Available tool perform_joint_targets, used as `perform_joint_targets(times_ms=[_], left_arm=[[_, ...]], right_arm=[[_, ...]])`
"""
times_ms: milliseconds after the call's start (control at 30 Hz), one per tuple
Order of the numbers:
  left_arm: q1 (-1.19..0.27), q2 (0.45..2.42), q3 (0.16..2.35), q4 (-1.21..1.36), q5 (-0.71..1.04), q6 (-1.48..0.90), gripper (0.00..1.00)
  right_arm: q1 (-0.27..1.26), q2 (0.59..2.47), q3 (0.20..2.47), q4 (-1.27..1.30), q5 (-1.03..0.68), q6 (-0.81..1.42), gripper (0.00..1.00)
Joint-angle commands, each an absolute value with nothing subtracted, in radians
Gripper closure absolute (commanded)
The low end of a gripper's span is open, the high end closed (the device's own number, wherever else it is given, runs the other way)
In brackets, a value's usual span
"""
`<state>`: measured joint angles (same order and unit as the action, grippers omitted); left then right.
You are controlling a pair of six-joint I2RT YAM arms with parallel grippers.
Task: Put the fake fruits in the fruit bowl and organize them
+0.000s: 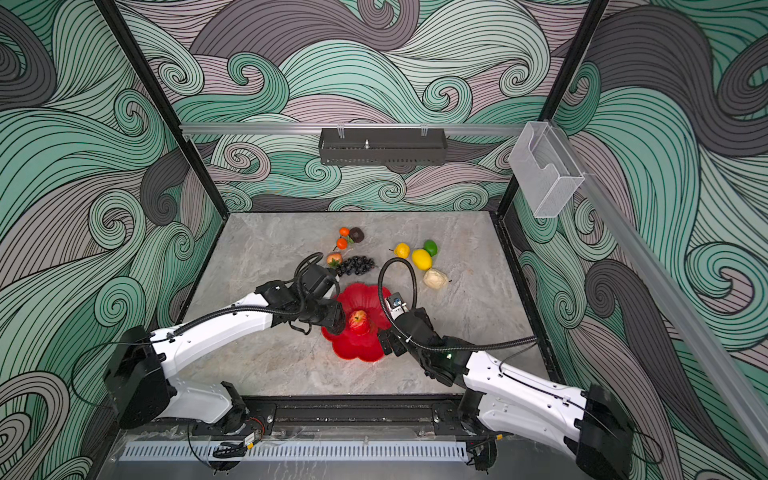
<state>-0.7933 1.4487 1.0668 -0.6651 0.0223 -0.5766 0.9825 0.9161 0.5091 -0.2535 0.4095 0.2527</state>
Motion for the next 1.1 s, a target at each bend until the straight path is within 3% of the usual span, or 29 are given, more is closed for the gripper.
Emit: perform_joint_targets(times_ms=[0, 1067], left_arm=[[-0.795, 1.523, 1.144, -0.765, -0.009, -0.603, 0.51], [-0.794, 1.774, 1.250, -0.730, 0.000, -0.669, 0.52]], right_arm=[[0.978, 0.883, 0.497, -0.216, 0.480, 0.283, 0.00], [0.960, 0.853, 0.466, -0.177, 0.436, 0.288, 0.00]])
